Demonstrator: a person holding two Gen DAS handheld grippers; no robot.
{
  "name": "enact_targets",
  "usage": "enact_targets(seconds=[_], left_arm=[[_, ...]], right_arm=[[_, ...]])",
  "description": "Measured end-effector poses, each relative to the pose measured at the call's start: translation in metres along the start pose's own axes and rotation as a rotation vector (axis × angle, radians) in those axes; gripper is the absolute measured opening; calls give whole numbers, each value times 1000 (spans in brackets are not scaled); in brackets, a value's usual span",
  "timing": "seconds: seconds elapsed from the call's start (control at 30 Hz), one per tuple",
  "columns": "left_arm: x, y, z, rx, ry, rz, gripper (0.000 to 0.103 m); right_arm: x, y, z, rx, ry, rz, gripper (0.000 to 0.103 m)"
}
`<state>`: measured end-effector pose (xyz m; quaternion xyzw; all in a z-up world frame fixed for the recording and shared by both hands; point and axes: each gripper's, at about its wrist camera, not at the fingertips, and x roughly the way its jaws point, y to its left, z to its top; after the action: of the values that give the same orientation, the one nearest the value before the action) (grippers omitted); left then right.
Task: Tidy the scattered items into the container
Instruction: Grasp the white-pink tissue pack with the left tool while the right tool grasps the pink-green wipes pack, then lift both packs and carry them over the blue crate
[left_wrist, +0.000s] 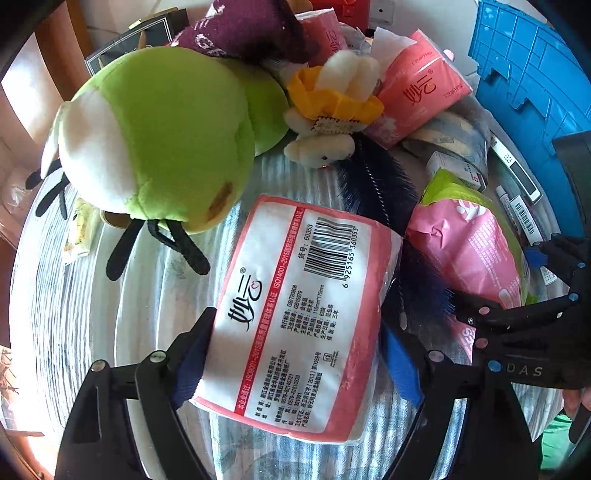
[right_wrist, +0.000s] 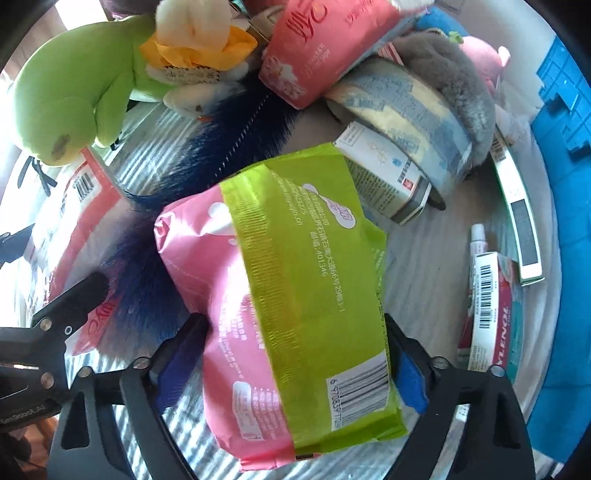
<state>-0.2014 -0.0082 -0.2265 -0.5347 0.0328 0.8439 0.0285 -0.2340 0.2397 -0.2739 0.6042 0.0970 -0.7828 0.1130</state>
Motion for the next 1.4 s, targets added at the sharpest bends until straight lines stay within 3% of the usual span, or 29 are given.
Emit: enact_targets(seconds=[0.3,0.33,0.4,0.6,0.67,0.77,1.03,1.4], left_arm=[[-55,-20,24,0,-146,22,82],[-56,-23,26,-1,-161,29,82],[-67,-24,28,-7,-187,41,82],[-133,-19,32,-28,-282,86,82],[-149,-22,34,-29,-322,92,82],[-175,-24,38,-18,-382,89,82],[-238,-28,53,24,-527,39,82],[-285,-85,87,95,-610,-43,82]], right_arm=[[-34,-22,-15,50,-62,81,69],[-43,-18,-18,49,-80,84,69],[-52,30,16,45,-119,83,68],[-97,43,19,16,-255,83,68],[-120,66,21,8,-302,70,68],[-149,36,22,17,-374,51,68],[-254,43,20,71,-539,-36,68],[-339,35,20,162,-649,-183,68]])
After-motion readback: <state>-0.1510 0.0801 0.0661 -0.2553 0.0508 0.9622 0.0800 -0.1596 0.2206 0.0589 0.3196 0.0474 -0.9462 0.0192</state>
